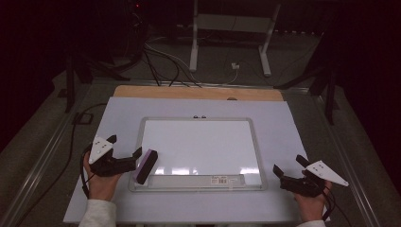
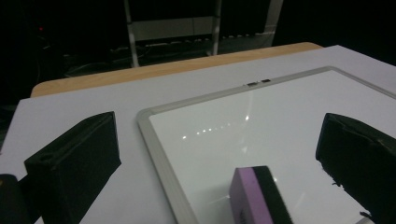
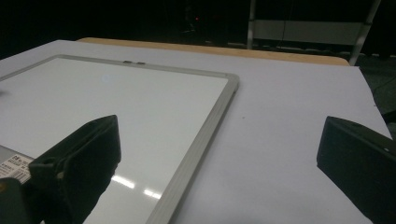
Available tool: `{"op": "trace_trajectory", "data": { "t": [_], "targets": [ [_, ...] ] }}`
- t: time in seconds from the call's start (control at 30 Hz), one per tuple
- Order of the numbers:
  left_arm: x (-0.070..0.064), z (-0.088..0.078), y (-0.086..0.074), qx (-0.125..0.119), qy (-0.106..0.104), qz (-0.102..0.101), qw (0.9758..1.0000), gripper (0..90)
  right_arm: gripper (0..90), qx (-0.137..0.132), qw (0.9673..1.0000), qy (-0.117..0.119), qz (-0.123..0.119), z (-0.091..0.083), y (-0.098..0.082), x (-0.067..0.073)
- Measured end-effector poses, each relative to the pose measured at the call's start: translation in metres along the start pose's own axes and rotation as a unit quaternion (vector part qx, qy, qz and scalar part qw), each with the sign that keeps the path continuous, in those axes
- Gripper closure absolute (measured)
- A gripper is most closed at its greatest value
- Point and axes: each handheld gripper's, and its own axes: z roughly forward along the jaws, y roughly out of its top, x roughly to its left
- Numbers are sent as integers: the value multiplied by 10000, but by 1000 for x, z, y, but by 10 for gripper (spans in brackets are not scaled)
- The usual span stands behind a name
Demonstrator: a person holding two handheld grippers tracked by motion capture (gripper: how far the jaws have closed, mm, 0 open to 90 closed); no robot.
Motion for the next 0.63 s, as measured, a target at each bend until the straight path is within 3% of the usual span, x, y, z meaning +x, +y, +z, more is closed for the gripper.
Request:
{"op": "trace_trajectory", "data": {
  "t": [0.4,0.5,0.63],
  "targets": [
    [4,-6,-12,-28,96,111,9999,7,1,-48,10000,23,-44,0,1,1],
    [6,-8,-12,-72,110,54,9999,7,1,-38,10000,12,-68,0,1,1],
    [7,-9,-13,-48,159,40,9999,7,1,103,9998,-140,-23,2,0,-1]
  ]
}}
